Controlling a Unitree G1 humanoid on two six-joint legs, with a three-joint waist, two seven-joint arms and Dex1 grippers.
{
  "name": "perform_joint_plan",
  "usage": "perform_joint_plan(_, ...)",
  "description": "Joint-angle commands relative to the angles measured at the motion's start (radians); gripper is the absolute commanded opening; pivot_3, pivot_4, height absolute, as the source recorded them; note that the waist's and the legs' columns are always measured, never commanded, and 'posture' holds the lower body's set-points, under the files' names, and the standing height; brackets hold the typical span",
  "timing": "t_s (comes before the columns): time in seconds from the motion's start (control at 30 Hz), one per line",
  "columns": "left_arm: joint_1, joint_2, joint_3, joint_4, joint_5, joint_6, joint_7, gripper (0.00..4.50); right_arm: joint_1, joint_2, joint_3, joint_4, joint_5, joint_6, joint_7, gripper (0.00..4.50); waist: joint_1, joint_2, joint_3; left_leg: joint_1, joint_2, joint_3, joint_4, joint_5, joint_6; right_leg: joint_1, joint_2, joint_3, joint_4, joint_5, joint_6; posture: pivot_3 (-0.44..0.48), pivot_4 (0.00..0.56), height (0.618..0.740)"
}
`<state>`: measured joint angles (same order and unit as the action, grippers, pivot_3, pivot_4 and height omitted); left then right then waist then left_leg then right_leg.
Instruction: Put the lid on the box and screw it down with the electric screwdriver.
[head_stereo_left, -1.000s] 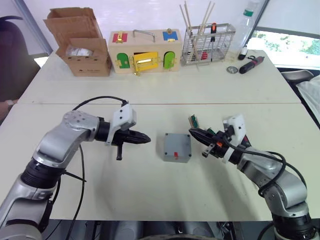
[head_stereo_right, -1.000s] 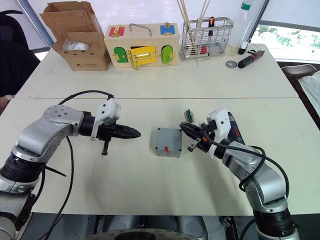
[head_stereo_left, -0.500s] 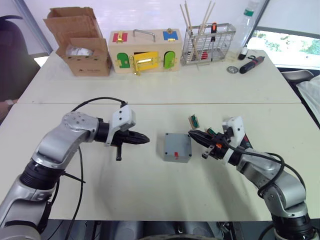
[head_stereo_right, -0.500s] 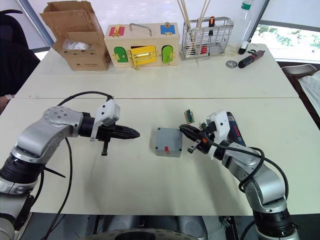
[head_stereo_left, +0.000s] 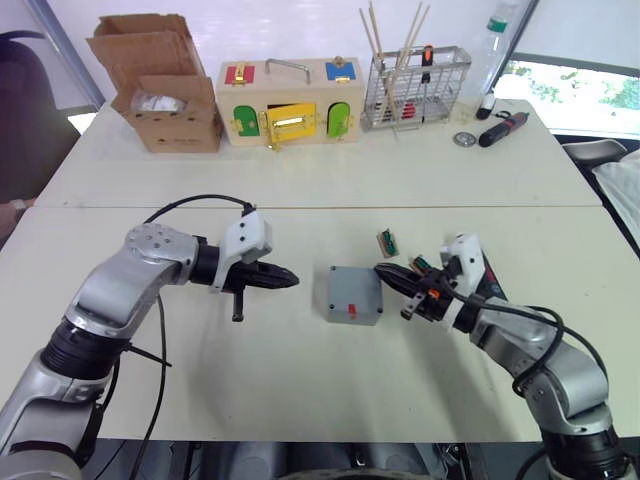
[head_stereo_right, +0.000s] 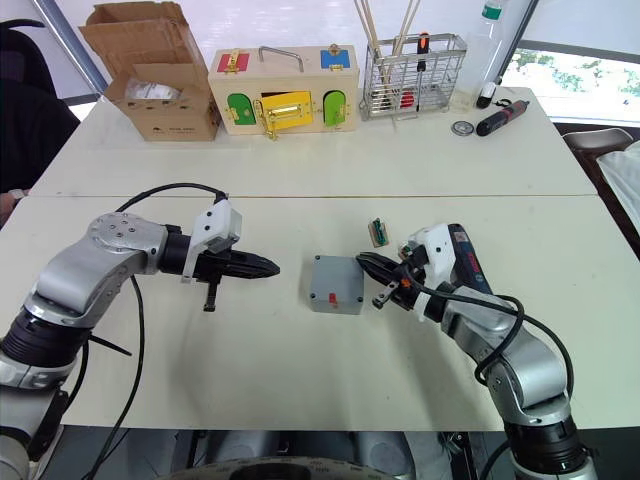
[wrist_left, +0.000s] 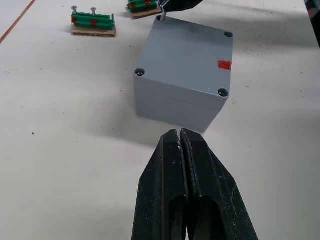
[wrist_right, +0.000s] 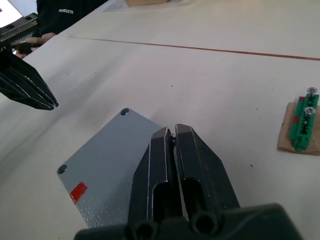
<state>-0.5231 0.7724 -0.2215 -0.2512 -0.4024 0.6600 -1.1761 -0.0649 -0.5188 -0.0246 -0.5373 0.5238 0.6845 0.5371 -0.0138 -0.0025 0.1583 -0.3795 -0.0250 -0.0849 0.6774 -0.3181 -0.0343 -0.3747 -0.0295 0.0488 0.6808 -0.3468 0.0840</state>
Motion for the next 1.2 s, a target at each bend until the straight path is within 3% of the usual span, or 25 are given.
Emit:
perform_joint_plan(0.03,0.000,-0.001,0.003,-0.022,0.004,-0.018,0.002,0.00,-0.012,-0.001,-0.002,-0.009,0.004,-0.006,0.006,0.06,0.000,0.000,0.000,0.000,0.000,0.000,0.000,0.000,0.000,0.000,0.000,0.000,0.000,0.000,0.000,0.000,0.150,0.740)
perform_joint_plan(0.77,-0.002,-0.011,-0.002,-0.015,0.013,-0.035,0.006,0.00,-0.013,-0.012,-0.002,0.012,-0.038,-0.020,-0.001,0.06,0.001,0.000,0.000,0.000,0.000,0.000,0.000,0.000,0.000,0.000,0.000,0.000,0.000,0.000,0.000,0.000,0.150,0.740)
perform_joint_plan(0.87,0.001,-0.011,-0.001,-0.017,0.016,-0.035,0.007,0.00,-0.015,-0.008,-0.005,0.008,-0.038,-0.022,-0.003,0.83,0.000,0.000,0.000,0.000,0.000,0.000,0.000,0.000,0.000,0.000,0.000,0.000,0.000,0.000,0.000,0.000,0.150,0.740)
perform_joint_plan(1.03,0.003,-0.012,0.002,-0.018,0.017,-0.034,0.005,0.00,-0.017,-0.012,-0.023,-0.003,-0.028,-0.028,0.001,3.11,0.000,0.000,0.000,0.000,0.000,0.000,0.000,0.000,0.000,0.000,0.000,0.000,0.000,0.000,0.000,0.000,0.150,0.740)
perform_joint_plan(1.2,-0.013,-0.023,0.020,-0.014,-0.008,-0.015,0.001,0.00,-0.019,-0.020,-0.101,-0.051,0.036,-0.009,0.000,3.11,0.001,0.000,0.000,0.000,0.000,0.000,0.000,0.000,0.000,0.000,0.000,0.000,0.000,0.000,0.000,0.000,0.150,0.740)
